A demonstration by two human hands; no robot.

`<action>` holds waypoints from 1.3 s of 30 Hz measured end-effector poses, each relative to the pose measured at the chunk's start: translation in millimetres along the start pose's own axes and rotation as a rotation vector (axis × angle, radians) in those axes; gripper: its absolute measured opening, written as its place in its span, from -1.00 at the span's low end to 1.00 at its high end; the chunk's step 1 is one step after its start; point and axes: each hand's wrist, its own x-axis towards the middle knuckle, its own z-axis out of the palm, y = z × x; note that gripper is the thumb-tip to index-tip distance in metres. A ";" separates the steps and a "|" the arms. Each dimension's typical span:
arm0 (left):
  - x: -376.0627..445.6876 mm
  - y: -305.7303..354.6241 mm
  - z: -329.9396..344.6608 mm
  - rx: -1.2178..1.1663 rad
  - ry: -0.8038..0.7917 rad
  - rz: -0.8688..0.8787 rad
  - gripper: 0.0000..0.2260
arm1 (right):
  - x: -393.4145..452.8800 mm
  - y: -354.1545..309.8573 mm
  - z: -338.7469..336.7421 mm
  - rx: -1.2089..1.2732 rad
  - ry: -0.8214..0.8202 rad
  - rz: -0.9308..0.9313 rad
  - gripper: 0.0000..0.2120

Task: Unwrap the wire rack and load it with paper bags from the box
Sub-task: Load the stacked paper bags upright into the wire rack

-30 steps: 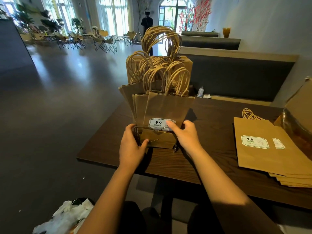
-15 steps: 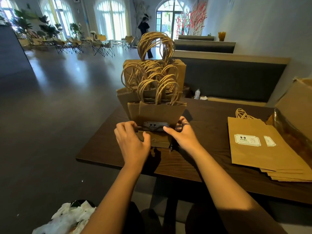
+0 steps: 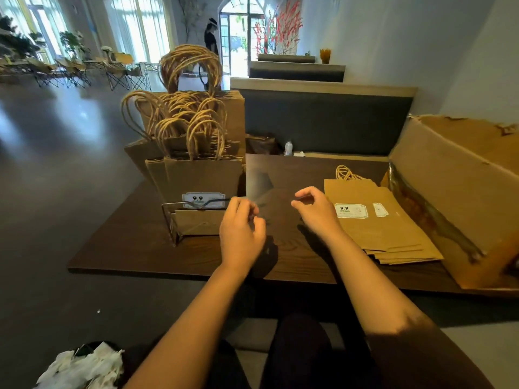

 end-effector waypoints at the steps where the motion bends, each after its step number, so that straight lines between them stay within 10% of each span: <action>1: -2.4 3.3 9.3 -0.014 -0.058 -0.005 -0.85 | 2.4 13.9 -10.3 -0.131 0.029 0.020 -0.81; 5: -11.4 2.8 43.3 -0.023 -0.330 -0.082 -0.86 | 4.0 58.3 -44.9 -0.813 0.092 0.221 -0.46; 11: -26.6 -17.0 74.8 0.041 -0.560 -0.317 -0.87 | -20.2 103.7 -52.4 -1.044 0.028 0.284 -0.23; 20: -23.7 -9.1 83.2 0.212 -0.651 -0.212 -0.61 | -32.0 76.7 20.9 -0.939 -0.067 0.120 -0.46; 28: -17.7 -13.1 91.0 0.499 -0.663 -0.265 -0.59 | -23.5 73.3 21.3 -0.404 0.267 -0.172 -0.78; 35: -5.1 -23.0 84.6 0.488 -0.731 -0.264 -0.53 | -16.3 85.5 33.4 -0.774 0.195 0.235 -0.40; 39: -2.0 -24.5 81.6 0.500 -0.691 -0.310 -0.48 | -12.2 80.1 26.1 -0.650 0.262 0.134 -0.51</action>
